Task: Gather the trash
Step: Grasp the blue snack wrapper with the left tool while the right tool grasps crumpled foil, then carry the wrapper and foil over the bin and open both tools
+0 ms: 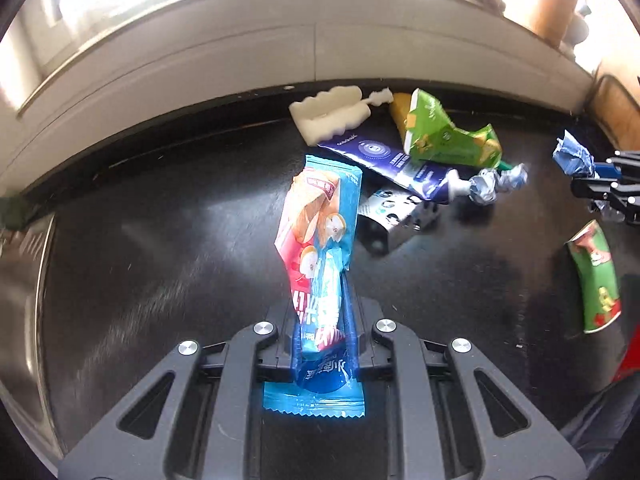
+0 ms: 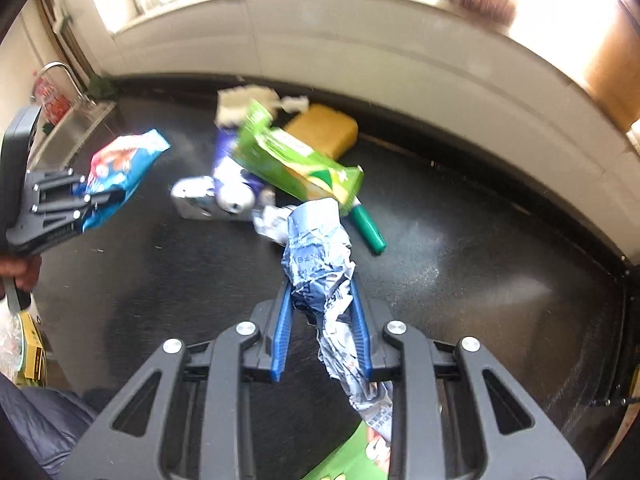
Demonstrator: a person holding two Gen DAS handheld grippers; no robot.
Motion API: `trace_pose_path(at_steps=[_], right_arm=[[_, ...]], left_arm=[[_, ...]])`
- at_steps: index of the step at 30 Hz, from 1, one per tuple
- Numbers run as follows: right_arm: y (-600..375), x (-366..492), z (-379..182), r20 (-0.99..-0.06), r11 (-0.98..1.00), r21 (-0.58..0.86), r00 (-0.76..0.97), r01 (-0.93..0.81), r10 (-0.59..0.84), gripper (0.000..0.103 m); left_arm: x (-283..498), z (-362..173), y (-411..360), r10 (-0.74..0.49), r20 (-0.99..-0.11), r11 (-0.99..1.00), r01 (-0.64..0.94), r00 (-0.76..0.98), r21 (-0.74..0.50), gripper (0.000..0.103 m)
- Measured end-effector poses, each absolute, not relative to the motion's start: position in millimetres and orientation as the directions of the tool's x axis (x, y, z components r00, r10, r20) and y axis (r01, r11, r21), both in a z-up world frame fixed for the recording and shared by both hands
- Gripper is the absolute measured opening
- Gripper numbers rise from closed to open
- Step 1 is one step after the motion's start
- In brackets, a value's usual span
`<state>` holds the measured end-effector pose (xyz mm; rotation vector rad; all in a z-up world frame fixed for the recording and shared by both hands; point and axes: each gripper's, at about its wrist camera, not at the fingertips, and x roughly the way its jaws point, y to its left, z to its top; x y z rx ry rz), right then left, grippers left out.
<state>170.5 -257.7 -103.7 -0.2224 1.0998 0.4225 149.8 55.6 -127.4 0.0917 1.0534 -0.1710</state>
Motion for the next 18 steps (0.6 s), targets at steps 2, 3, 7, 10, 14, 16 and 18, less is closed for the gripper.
trace_pose_path(at_steps=[2, 3, 7, 10, 14, 16, 18], right_arm=[[-253.1, 155.4, -90.3, -0.884, 0.896, 0.036, 0.404, -0.442, 0.234, 0.027], [-251.1, 151.1, -86.6, -0.88, 0.896, 0.033, 0.412, -0.444, 0.237, 0.027], [-247.9, 128.2, -71.2, -0.862, 0.895, 0.041, 0.437, -0.444, 0.256, 0.027], [-248.2, 116.8, -66.7, -0.855, 0.896, 0.043, 0.447, -0.443, 0.262, 0.027], [-247.4, 106.2, -59.4, -0.848, 0.888, 0.051, 0.45, -0.456, 0.28, 0.027], [-244.2, 102.8, -54.1, -0.842, 0.882, 0.05, 0.454, -0.469, 0.29, 0.027], [-237.8, 100.5, -51.0, -0.838, 0.873, 0.05, 0.455, -0.485, 0.301, 0.027]], left_arm=[[129.6, -117.3, 53.6, -0.089, -0.866, 0.988, 0.156, 0.492, -0.013, 0.016], [118.0, -110.7, 51.5, -0.086, -0.864, 0.99, 0.141, 0.496, -0.018, 0.016], [85.2, -99.1, 39.0, -0.091, -0.862, 0.993, 0.112, 0.499, -0.04, 0.016], [64.1, -101.6, 28.5, -0.083, -0.861, 0.994, 0.107, 0.502, -0.033, 0.016], [51.6, -97.7, 24.2, -0.074, -0.853, 0.996, 0.089, 0.517, -0.033, 0.016], [47.6, -93.9, 23.7, -0.068, -0.847, 0.997, 0.074, 0.527, -0.034, 0.016], [41.7, -88.6, 26.4, -0.061, -0.839, 0.998, 0.049, 0.541, -0.041, 0.016]])
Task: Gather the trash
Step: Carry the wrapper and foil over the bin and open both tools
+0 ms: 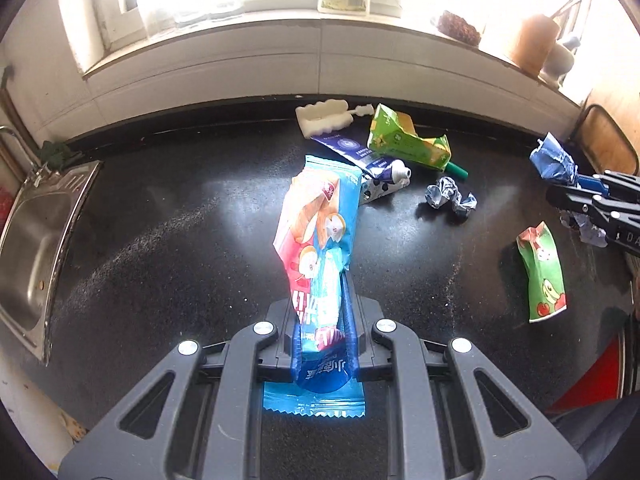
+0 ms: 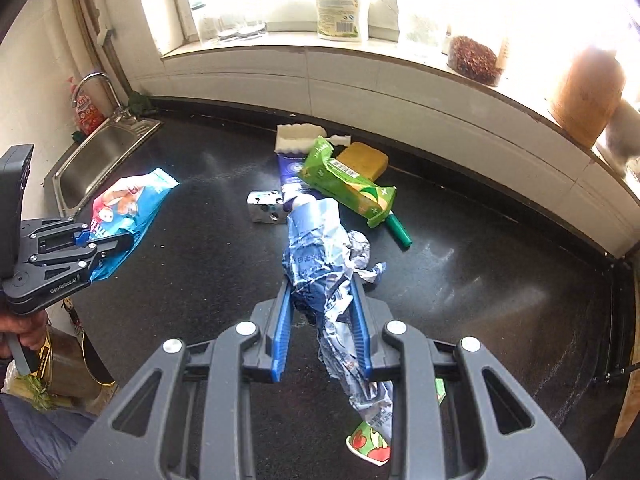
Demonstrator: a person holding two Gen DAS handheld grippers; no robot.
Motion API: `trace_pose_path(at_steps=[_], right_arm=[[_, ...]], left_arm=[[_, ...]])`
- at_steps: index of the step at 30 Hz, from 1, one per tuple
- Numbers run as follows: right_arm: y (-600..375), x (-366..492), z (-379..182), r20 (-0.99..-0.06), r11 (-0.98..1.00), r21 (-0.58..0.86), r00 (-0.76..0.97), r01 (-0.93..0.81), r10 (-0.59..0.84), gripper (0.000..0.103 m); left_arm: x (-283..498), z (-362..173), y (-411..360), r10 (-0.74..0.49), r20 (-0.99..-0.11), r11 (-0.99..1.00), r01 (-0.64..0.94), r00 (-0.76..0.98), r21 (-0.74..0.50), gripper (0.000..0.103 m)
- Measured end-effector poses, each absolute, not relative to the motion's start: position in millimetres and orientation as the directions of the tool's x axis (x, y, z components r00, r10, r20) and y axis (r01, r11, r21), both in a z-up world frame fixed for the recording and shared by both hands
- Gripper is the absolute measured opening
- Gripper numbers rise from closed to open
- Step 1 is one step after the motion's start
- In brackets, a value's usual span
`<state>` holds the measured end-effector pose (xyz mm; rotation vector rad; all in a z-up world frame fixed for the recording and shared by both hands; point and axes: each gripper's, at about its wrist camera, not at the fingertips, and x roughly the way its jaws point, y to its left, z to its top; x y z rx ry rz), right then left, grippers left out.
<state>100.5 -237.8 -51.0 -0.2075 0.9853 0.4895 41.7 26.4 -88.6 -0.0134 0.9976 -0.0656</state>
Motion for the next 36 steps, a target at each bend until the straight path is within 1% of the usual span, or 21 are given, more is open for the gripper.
trace_pose_path(at_steps=[4, 8, 10, 13, 17, 20, 24, 27, 31, 36], right_arm=[[-212.1, 93.2, -45.3, -0.831, 0.841, 0.045, 0.448, -0.539, 0.331, 0.027], [-159.9, 83.7, -42.0, -0.822, 0.77, 0.067, 0.402, -0.635, 0.404, 0.027], [-130.7, 75.5, -41.4, -0.819, 0.725, 0.076, 0.372, -0.685, 0.438, 0.027], [-70.6, 53.8, -44.1, -0.819, 0.622, 0.102, 0.289, -0.776, 0.495, 0.027], [4.5, 17.6, -53.2, -0.823, 0.479, 0.135, 0.171, -0.868, 0.541, 0.027], [60.3, -18.4, -65.0, -0.829, 0.354, 0.157, 0.071, -0.922, 0.555, 0.027], [121.7, -76.4, -88.3, -0.837, 0.206, 0.199, -0.056, -0.958, 0.544, 0.027], [160.0, -118.4, -116.3, -0.849, 0.12, 0.236, -0.144, -0.964, 0.508, 0.027], [203.6, -162.5, -164.8, -0.868, 0.058, 0.289, -0.236, -0.955, 0.437, 0.028], [253.1, -187.8, -223.3, -0.895, 0.047, 0.298, -0.263, -0.953, 0.359, 0.028]], left_arm=[[25.6, -81.4, 39.9, -0.028, -0.827, 0.999, -0.013, 0.562, -0.043, 0.016], [-5.7, -77.2, 70.8, 0.032, -0.816, 0.992, -0.118, 0.577, -0.045, 0.016], [-29.2, -76.4, 92.5, 0.083, -0.812, 0.981, -0.191, 0.577, -0.035, 0.016], [-65.5, -76.2, 123.3, 0.154, -0.805, 0.954, -0.299, 0.573, -0.03, 0.016], [-120.2, -84.8, 165.4, 0.262, -0.811, 0.893, -0.45, 0.524, -0.002, 0.016], [-165.2, -99.5, 199.2, 0.302, -0.828, 0.826, -0.564, 0.472, -0.02, 0.016], [-231.0, -131.6, 240.9, 0.328, -0.86, 0.712, -0.701, 0.392, -0.048, 0.016], [-273.4, -161.1, 263.3, 0.326, -0.88, 0.641, -0.765, 0.344, -0.061, 0.016], [-310.4, -205.3, 287.4, 0.305, -0.902, 0.572, -0.816, 0.306, -0.084, 0.016], [-338.5, -269.6, 316.6, 0.252, -0.916, 0.525, -0.839, 0.313, -0.142, 0.016]])
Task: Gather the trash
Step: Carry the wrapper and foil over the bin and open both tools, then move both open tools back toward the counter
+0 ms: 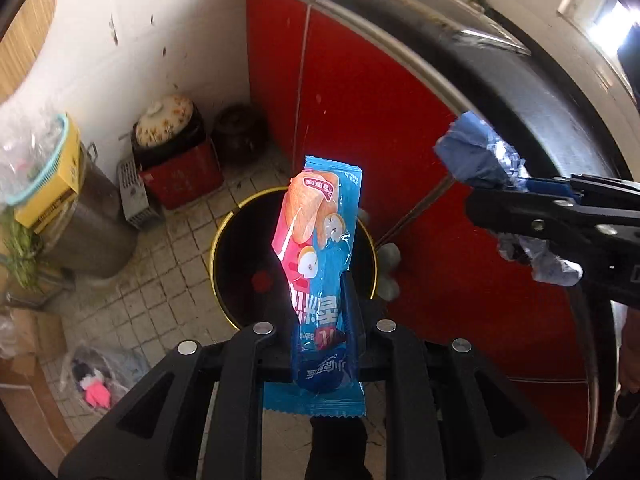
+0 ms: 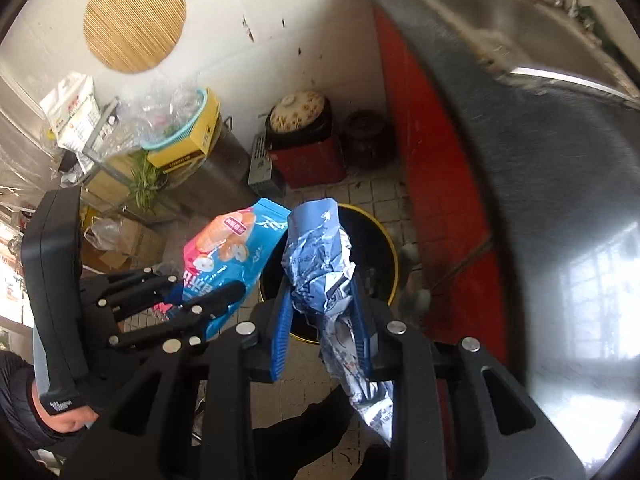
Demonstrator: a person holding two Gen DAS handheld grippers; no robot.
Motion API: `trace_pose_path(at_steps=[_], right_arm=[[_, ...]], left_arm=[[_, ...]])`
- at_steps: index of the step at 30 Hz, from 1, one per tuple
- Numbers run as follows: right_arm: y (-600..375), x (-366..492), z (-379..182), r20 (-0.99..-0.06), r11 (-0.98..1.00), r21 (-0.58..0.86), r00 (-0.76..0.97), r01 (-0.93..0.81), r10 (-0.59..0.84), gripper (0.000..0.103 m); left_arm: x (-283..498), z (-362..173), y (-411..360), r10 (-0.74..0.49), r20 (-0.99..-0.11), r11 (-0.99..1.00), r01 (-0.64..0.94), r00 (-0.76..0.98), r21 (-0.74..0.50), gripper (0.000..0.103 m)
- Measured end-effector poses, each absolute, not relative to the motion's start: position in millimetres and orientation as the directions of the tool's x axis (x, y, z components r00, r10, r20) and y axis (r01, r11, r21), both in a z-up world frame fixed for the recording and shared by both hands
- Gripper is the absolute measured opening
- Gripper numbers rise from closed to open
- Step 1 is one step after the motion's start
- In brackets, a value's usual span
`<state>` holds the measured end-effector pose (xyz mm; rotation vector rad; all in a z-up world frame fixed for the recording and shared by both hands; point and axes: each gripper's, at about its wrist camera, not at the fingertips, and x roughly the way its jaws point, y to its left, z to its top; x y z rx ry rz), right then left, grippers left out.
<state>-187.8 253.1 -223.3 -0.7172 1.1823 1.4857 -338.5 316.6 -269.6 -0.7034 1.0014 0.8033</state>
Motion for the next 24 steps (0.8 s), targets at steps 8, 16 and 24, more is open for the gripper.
trace_pose_path(at_steps=[8, 16, 24], right_arm=[[304.2, -203.9, -290.0, -0.932, 0.048, 0.263, -0.241, -0.964, 0.27, 0.028], [320.0, -202.2, -293.9, -0.928, 0.047, 0.272, -0.249, -0.961, 0.277, 0.065], [297.7, -185.6, -250.0, -0.922, 0.058, 0.247, -0.216, -0.967, 0.32, 0.07]], left_arm=[[-342.9, -330.6, 344.5, 0.209, -0.931, 0.491, -0.856, 0.298, -0.164, 0.017], [-354.0, -342.0, 356.8, 0.181, -0.931, 0.474, -0.857, 0.317, -0.2, 0.076], [-364.5, -313.2, 352.4, 0.224, -0.933, 0.478, -0.866, 0.281, -0.146, 0.083]])
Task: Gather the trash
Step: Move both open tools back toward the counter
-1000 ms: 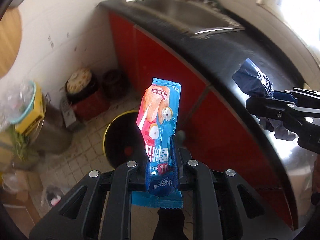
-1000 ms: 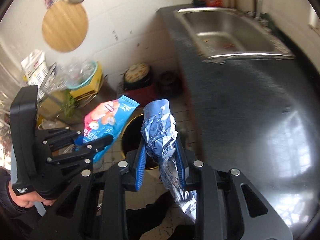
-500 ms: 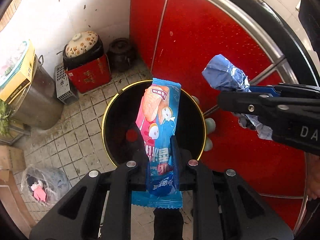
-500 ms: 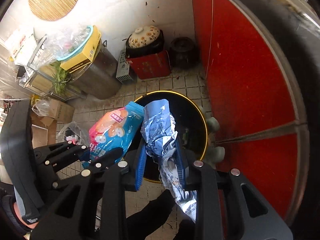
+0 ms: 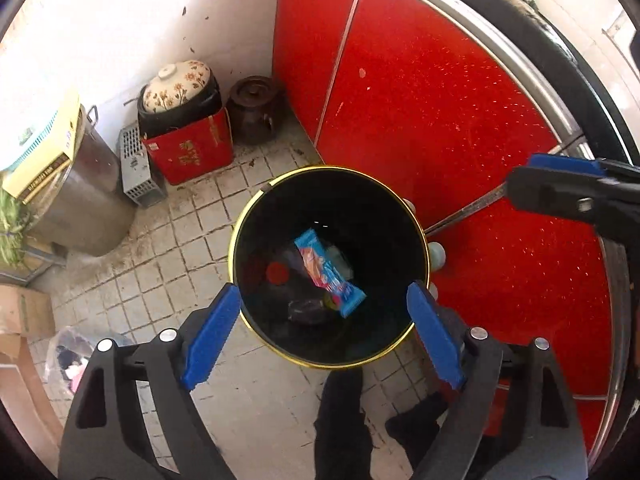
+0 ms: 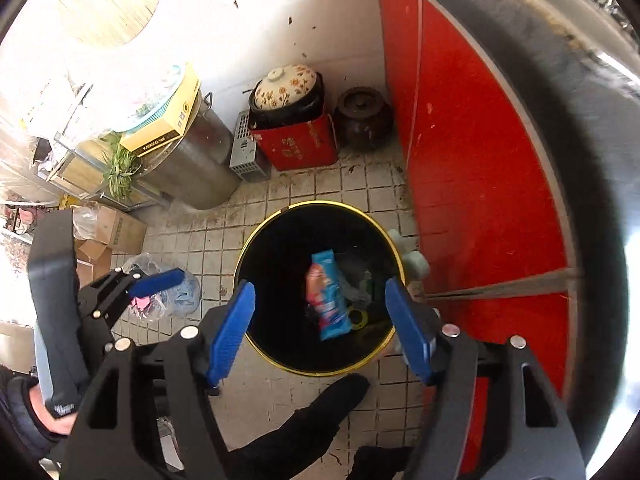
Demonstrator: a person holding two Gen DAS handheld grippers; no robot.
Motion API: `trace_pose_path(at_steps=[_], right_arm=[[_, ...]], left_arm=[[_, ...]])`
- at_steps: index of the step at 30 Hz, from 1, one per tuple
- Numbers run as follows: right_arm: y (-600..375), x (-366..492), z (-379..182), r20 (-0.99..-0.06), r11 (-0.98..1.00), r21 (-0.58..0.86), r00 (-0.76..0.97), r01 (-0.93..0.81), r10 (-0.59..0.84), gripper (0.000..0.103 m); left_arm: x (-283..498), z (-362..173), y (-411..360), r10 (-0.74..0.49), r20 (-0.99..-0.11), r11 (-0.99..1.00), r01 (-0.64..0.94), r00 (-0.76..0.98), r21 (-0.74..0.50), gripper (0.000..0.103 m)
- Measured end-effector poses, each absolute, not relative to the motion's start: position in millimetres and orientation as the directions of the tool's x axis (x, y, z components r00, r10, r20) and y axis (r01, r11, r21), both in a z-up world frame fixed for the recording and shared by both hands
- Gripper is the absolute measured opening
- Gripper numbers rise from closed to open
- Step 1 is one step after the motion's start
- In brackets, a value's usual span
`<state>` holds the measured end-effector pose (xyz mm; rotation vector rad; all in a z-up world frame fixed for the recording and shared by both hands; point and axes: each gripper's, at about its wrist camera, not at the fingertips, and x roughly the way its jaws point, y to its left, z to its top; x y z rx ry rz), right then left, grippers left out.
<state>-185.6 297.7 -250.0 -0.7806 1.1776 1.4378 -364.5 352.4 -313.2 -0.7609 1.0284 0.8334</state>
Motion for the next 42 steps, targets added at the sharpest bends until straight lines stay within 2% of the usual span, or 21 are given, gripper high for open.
trace_pose_path(at_steps=[3, 5, 10, 14, 17, 22, 27, 33, 42], right_arm=[[272.1, -166.9, -210.6, -0.904, 0.103, 0.261, -0.206, -0.96, 0.374, 0.077], [250.3, -151.1, -180.6, -0.891, 0.142, 0.265, -0.185, -0.954, 0.414, 0.078], [160.1, -91.8, -89.9, -0.852, 0.303, 0.206, -0.018, -0.93, 0.523, 0.085], [76.2, -46.0, -39.9, -0.834, 0.475, 0.124, 0.168, -0.871, 0.525, 0.085], [11.9, -15.2, -15.6, -0.817, 0.616, 0.107, 0.284, -0.781, 0.502, 0.085], [-97.7, 24.7, 7.0, -0.798, 0.801, 0.092, 0.438, -0.592, 0.415, 0.085], [-182.2, 37.1, 14.9, -0.783, 0.894, 0.081, 0.526, -0.441, 0.33, 0.085], [-237.0, 41.9, 10.5, -0.779, 0.94, 0.093, 0.565, -0.327, 0.274, 0.085], [-256.8, 63.2, -8.7, -0.803, 0.955, 0.093, 0.545, -0.282, 0.239, 0.085]], left_arm=[[-357.9, -283.3, 343.2, 0.254, -0.929, 0.518, -0.849, 0.27, -0.105, 0.085], [-348.3, -257.8, 332.5, 0.29, -0.917, 0.56, -0.826, 0.273, -0.069, 0.09], [-293.5, -186.9, 290.6, 0.346, -0.873, 0.701, -0.713, 0.342, -0.001, 0.095], [-223.5, -138.3, 243.5, 0.281, -0.831, 0.833, -0.552, 0.479, -0.036, 0.095], [-163.3, -107.6, 198.1, 0.183, -0.796, 0.926, -0.372, 0.577, -0.057, 0.095], [-79.5, -70.1, 107.2, 0.01, -0.743, 0.999, -0.03, 0.669, -0.014, 0.095], [-35.9, -53.1, 37.6, -0.107, -0.732, 0.985, 0.17, 0.673, 0.013, 0.095], [-11.8, -58.2, -0.3, -0.158, -0.742, 0.965, 0.262, 0.651, 0.025, 0.095], [31.2, -83.5, -9.5, -0.157, -0.775, 0.955, 0.293, 0.612, 0.039, 0.095]])
